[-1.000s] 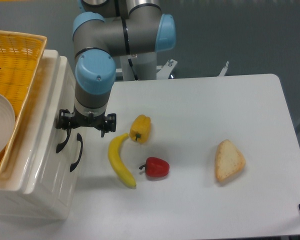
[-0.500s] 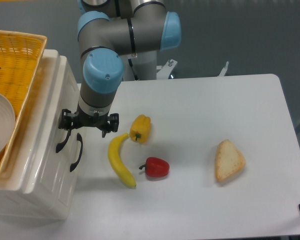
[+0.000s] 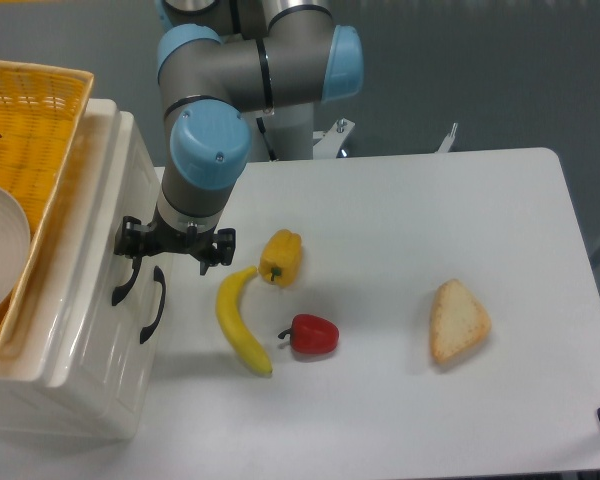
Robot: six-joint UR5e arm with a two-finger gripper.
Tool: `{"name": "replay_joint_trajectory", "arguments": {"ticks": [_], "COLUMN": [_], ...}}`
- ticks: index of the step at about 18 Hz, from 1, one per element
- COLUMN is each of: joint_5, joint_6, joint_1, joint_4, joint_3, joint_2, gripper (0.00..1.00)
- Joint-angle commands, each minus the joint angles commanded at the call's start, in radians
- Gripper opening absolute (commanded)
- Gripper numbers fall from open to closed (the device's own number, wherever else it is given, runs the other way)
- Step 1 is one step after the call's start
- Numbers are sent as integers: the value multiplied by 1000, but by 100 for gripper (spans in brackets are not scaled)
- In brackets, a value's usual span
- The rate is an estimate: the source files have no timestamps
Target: Slide the top white drawer open
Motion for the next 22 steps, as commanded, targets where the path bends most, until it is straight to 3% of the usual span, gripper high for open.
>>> {"name": "replay_joint_trajectory", "arguments": {"ticks": [22], "joint_5": [12], "joint_6": [32], "joint_1": [-11], "joint_4": [5], "joint_3": [-14], "joint_2": [-11], "gripper": [100]}}
